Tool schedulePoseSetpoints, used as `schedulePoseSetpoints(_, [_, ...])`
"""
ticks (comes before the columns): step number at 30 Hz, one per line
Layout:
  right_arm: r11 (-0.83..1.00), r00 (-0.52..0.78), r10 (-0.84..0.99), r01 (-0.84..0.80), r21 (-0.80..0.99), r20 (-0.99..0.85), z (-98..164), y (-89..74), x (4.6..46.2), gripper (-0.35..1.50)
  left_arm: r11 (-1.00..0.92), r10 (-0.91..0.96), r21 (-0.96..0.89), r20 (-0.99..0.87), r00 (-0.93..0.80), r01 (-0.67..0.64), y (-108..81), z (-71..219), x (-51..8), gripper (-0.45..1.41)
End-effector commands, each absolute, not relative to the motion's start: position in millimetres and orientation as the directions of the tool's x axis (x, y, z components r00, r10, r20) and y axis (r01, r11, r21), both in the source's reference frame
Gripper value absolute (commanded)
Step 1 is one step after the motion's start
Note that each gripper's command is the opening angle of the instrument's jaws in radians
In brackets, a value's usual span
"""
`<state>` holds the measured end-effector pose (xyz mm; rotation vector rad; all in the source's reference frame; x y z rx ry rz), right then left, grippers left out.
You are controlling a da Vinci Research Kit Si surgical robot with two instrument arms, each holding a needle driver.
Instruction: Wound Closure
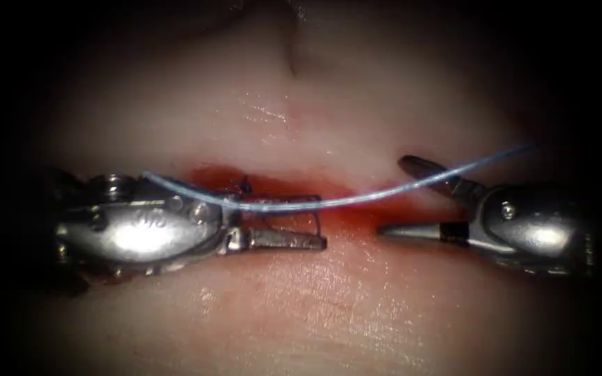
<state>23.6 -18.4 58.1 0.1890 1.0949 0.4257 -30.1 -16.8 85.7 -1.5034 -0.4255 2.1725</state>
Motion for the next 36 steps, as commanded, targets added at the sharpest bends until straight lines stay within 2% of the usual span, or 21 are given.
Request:
schedulePoseSetpoints(1, [0.903,0.387,0.425,-0.238,0.357,-0.818,59,-19.2,24.2,1.48,-0.844,0.536,-0.498,-0.791,-0.296,-0.196,-17.5,86,-30.7,0.24])
schedulePoseSetpoints(9, [0.903,0.387,0.425,-0.237,0.357,-0.818,59,-19.2,24.2,1.48,-0.843,0.538,-0.503,-0.79,-0.295,-0.192,-17.3,86,-30.7,0.2])
schedulePoseSetpoints(10, [0.903,0.387,0.425,-0.237,0.357,-0.818,59,-19.2,24.2,1.48,-0.843,0.538,-0.503,-0.789,-0.295,-0.192,-17.3,86,-30.7,0.12])
schedulePoseSetpoints(13, [0.904,0.39,0.425,-0.237,0.357,-0.817,59,-19.2,24.2,1.48,-0.842,0.539,-0.505,-0.789,-0.294,-0.189,-17.1,86,-30.4,-0.45])
schedulePoseSetpoints(25, [0.922,0.383,0.384,-0.206,0.328,-0.84,58,-20.1,27.1,1.47,-0.851,0.521,-0.461,-0.799,-0.299,-0.252,-15.1,84,-27.6,-0.45])
schedulePoseSetpoints(36, [0.953,0.315,0.296,-0.158,0.257,-0.902,57,-21.4,34.7,1.47,-0.855,0.515,-0.45,-0.801,-0.306,-0.259,-14.0,84,-25.0,-0.45])
